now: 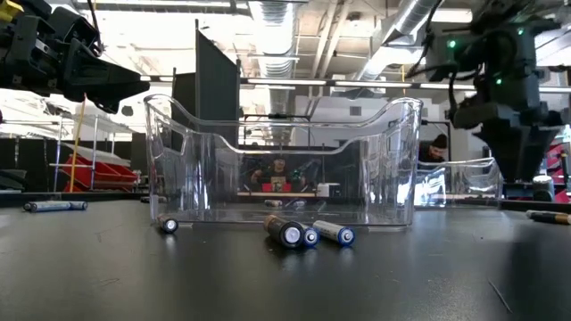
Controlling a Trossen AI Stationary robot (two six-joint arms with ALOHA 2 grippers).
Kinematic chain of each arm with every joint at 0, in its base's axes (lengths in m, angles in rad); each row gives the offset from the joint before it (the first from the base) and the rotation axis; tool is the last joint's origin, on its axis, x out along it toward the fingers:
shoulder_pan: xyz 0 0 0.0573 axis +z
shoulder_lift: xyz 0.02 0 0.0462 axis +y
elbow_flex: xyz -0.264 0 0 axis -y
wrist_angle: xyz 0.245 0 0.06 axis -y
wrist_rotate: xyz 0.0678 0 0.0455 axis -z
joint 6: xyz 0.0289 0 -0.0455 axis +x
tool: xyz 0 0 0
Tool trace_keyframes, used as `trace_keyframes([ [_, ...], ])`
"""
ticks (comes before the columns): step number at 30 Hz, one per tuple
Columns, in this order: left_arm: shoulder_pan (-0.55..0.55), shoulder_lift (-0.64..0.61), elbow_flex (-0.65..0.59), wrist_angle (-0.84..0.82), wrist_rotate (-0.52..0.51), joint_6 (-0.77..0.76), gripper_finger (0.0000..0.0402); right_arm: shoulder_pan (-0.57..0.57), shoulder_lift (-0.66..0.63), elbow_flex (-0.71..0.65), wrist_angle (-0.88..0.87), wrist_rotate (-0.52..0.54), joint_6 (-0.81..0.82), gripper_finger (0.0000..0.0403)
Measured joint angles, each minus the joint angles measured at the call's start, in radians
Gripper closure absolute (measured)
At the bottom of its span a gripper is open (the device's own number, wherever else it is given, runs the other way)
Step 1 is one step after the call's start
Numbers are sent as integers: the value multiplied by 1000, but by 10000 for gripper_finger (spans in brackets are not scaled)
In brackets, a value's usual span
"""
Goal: Sort batteries
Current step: Put the black battery into the top transparent bin
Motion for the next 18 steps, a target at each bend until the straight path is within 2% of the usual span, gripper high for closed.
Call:
trace_keyframes([
  [5,0,0,0,0,0,0,269,-10,47,-46,33,-19,39,202],
  [10,0,0,0,0,0,0,269,-29,46,-103,171,-23,43,203],
  [18,0,0,0,0,0,0,269,-41,44,-155,233,-40,86,203],
])
